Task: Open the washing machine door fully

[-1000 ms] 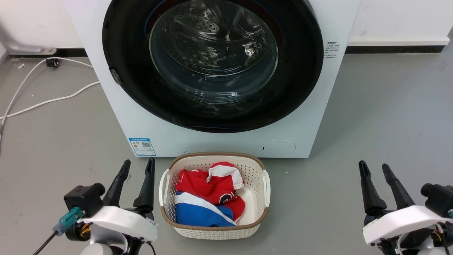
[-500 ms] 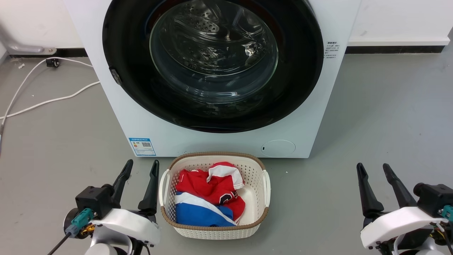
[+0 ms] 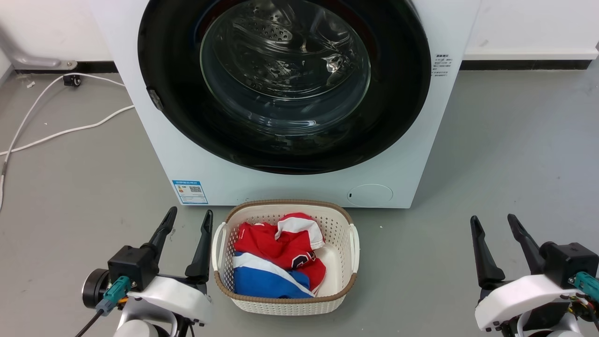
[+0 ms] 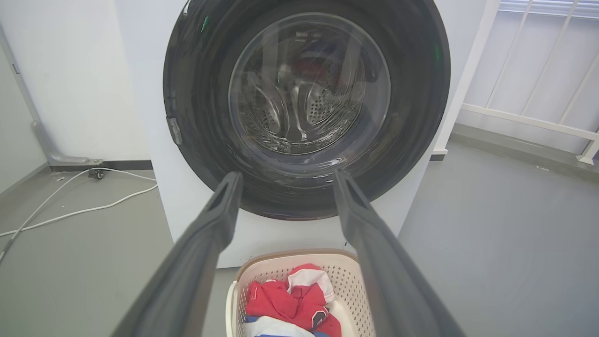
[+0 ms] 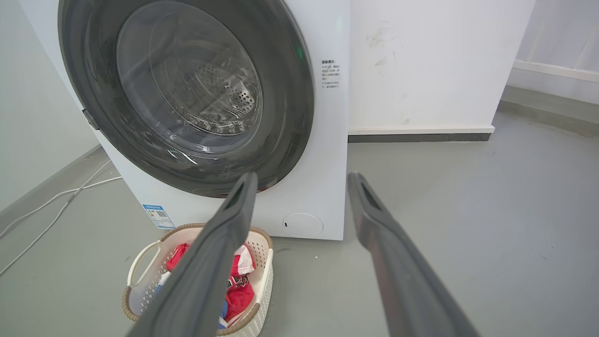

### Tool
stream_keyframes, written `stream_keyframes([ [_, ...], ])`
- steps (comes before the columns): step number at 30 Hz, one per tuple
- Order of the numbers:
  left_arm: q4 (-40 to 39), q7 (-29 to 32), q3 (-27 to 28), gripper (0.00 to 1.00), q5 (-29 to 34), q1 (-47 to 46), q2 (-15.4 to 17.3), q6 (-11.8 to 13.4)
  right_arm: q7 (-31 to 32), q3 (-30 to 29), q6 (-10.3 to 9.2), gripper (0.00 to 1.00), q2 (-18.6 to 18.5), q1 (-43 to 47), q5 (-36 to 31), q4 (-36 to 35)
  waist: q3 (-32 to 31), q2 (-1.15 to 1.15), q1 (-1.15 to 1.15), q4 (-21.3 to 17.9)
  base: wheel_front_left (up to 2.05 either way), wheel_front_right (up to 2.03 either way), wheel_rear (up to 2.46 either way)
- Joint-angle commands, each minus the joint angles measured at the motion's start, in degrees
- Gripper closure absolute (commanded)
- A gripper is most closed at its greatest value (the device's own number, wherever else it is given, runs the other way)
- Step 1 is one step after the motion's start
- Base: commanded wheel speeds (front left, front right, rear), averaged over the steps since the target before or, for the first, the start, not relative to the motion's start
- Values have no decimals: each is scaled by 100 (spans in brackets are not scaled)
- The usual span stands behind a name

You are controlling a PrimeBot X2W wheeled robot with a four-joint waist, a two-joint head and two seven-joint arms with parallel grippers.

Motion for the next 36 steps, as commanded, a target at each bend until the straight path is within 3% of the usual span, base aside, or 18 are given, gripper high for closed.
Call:
stream_keyframes([
  [1, -30, -43, -6, 0, 122, -83, 13, -19, -26, -2, 11, 0, 17, 49, -136, -72, 1, 0, 0, 9, 0, 0, 0],
  [27, 162, -314, -32, 0, 554, -26, -8, -129, -298, -170, 7, 0, 51, 191, -605, -120, -45, 0, 0, 51, 0, 0, 0],
  [36, 210, -320, -57, 0, 335, -45, 19, -132, -344, -187, 7, 0, 51, 138, -442, -22, -63, 0, 0, 57, 0, 0, 0],
])
